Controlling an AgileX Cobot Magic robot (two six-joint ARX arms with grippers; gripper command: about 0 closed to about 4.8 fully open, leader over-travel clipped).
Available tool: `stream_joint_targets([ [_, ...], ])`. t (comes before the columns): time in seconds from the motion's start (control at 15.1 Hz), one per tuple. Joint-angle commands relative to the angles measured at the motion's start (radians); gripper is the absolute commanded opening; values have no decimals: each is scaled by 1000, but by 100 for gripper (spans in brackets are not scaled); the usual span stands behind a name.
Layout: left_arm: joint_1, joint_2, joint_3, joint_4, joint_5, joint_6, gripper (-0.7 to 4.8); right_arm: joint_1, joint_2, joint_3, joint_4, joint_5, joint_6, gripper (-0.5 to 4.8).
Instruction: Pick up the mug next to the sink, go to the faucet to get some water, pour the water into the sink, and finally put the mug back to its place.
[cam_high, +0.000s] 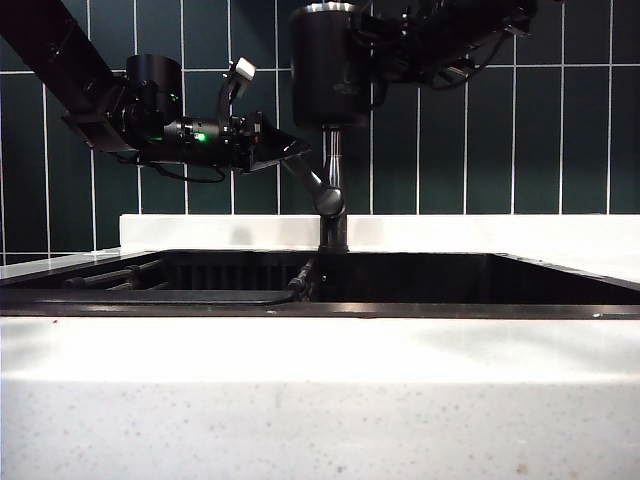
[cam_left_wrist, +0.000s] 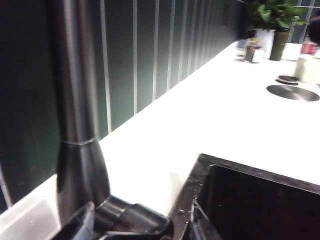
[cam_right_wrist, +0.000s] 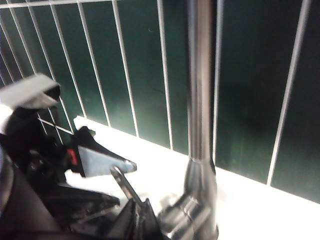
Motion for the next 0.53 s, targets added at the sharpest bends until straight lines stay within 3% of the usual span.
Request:
stream_joint_targets([
  [0.07,-1,-8,3,10,83,-19,241,3,-10,8,18,-5,7,-1],
  [0.2,-1,-8,3,9,154,-51,236,3,-10,8,14,-5,7,-1],
  [0.53,0,-8,3,6,219,-116,217,3,-10,8,8,-5,6,-1],
])
